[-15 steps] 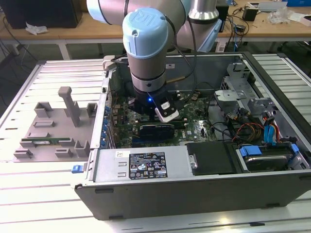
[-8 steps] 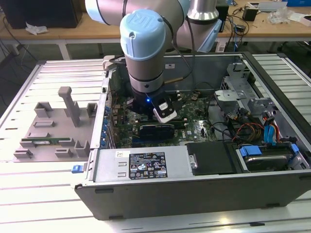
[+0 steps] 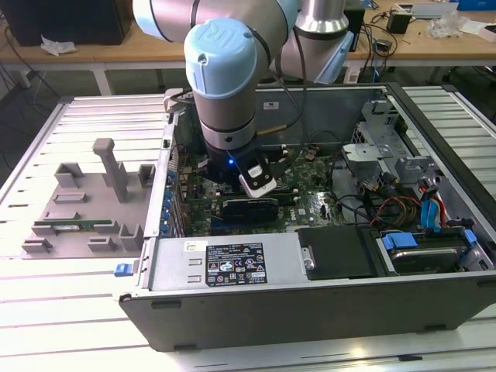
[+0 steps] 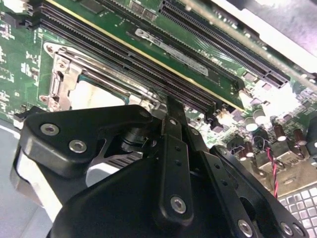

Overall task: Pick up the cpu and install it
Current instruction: 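Install the second cpu locking lever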

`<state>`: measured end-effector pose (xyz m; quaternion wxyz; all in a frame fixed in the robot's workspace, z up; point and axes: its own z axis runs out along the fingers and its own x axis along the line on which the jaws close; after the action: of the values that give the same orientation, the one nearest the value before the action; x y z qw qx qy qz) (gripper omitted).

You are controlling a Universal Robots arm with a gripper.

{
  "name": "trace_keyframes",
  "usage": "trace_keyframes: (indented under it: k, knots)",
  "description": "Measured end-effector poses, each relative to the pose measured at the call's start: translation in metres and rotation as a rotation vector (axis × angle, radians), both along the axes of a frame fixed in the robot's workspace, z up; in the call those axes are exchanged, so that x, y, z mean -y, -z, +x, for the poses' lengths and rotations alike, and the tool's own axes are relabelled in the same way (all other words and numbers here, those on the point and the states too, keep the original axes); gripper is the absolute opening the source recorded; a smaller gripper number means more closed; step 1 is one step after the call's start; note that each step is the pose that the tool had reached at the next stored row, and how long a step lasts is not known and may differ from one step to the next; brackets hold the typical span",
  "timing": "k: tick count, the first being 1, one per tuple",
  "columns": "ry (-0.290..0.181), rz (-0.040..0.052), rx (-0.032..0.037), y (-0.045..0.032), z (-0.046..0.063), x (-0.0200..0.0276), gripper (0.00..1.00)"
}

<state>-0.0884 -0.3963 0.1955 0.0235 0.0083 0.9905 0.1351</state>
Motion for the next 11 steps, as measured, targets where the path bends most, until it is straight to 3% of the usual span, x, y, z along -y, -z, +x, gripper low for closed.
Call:
trace_keyframes:
  k: [11]
  knots:
    - [0.000, -0.0132, 0.0001, 0.0002, 0.0006, -0.0042, 0.11]
